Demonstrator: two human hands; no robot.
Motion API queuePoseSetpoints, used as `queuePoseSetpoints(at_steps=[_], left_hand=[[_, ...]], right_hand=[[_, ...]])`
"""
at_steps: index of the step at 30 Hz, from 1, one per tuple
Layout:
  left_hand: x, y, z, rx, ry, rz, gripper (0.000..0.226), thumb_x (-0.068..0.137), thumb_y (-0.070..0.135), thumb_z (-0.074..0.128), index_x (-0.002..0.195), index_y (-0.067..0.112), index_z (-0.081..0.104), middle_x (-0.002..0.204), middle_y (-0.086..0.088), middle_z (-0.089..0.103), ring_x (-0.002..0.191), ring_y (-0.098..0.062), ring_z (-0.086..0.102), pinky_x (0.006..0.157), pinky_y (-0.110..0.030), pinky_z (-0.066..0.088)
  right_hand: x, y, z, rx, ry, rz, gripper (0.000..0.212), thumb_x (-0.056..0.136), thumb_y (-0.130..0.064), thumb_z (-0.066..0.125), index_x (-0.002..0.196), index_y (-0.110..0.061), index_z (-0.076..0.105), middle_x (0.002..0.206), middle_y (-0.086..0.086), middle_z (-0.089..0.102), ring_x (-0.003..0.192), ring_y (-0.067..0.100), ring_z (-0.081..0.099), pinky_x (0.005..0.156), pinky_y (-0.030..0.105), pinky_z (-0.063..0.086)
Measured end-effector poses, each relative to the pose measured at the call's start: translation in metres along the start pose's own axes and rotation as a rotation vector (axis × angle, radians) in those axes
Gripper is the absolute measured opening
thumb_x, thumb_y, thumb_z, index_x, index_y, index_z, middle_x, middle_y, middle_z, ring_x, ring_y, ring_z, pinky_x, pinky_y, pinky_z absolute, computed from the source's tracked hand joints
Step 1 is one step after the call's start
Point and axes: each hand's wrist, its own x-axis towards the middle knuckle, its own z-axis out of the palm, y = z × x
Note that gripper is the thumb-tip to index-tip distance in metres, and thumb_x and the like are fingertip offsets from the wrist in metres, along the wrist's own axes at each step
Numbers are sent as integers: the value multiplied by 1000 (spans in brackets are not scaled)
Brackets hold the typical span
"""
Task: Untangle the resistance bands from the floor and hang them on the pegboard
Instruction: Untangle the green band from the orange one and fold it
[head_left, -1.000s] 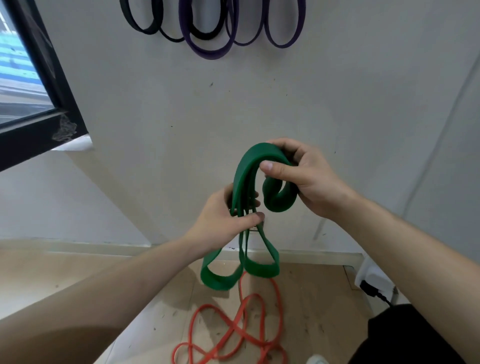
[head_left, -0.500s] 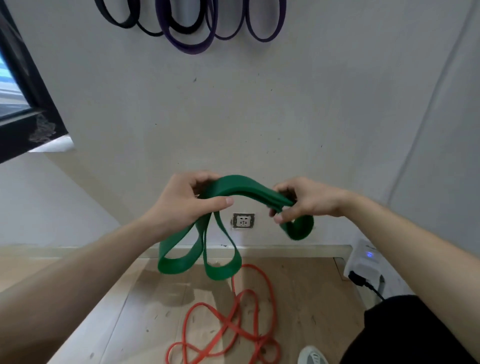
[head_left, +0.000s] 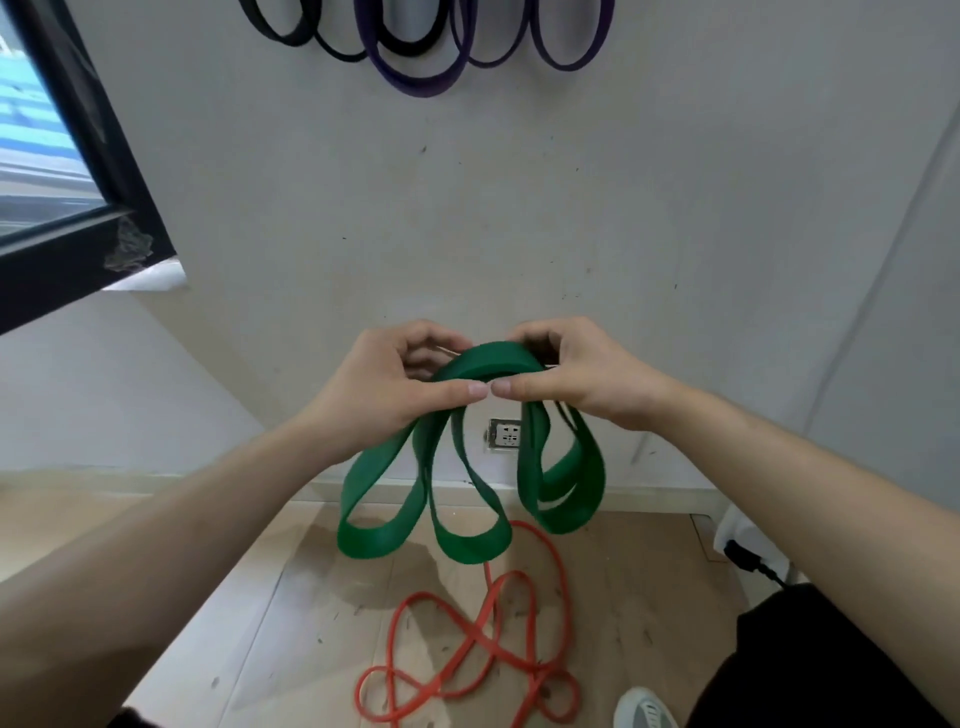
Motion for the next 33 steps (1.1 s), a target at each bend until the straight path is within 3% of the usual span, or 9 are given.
queuePoseSetpoints(at_steps=[2,5,8,12,14,22,24,28,33], left_hand=[[-2,-4,-1,57,-26,13,37,71,19,89,104,23,72,92,6,79,85,-8,74,82,-21,57],[-6,-15,2,87,-80,11,41,72,18,90,109,21,71,97,0,78,92,-14,74,88,-31,59],[-11,-25,7,80,-144,-31,55,68,34,92,114,17,69,107,-9,75,104,-22,71,89,-44,60],[-13,-25,17,-21,-136,-60,56,69,40,90,117,23,67,114,-1,75,109,-13,70,98,-43,56],[-11,-21,23,-63,-96,-56,56,68,43,88,117,24,67,113,-3,75,108,-17,71,99,-43,56],[-3,-15,43,-104,-41,-53,40,79,21,85,112,18,63,102,-13,74,97,-26,73,86,-39,61],[1,-15,41,-88,-13,-45,37,79,23,84,110,17,65,98,-16,73,93,-30,72,87,-43,60],[6,-13,30,-183,49,-67,42,83,15,82,119,24,62,95,-6,77,90,-18,75,84,-29,56],[11,2,31,-239,166,-37,39,83,15,82,116,23,63,94,-5,78,90,-22,76,90,-40,59]], right_hand=[[-1,-3,-3,21,-27,0,24,84,-12,80,106,-7,72,88,4,72,80,13,66,76,27,52],[-2,-5,-3,33,-37,-21,22,85,-9,78,106,-9,71,85,-3,72,78,8,66,73,20,50],[-2,-8,-6,111,11,-53,19,88,-8,75,106,-12,70,82,-6,68,76,8,63,73,24,51],[-3,-9,-7,222,99,-96,19,88,-8,72,106,-11,69,87,-3,68,80,10,63,77,26,54],[-4,-8,-7,298,145,-89,21,84,-13,72,105,-12,69,86,-3,68,79,10,63,79,27,55],[-6,1,-15,420,206,-79,30,81,-19,71,109,-7,68,85,0,69,77,16,66,76,29,55],[-7,5,-23,405,223,-49,35,81,-19,72,112,-4,67,86,2,68,77,18,65,77,31,55],[-12,21,-43,287,250,40,36,84,-8,74,118,-6,62,95,11,71,83,25,67,88,46,55],[-20,26,-46,-44,210,40,28,88,-13,76,111,-15,61,97,10,74,94,25,72,84,33,58]])
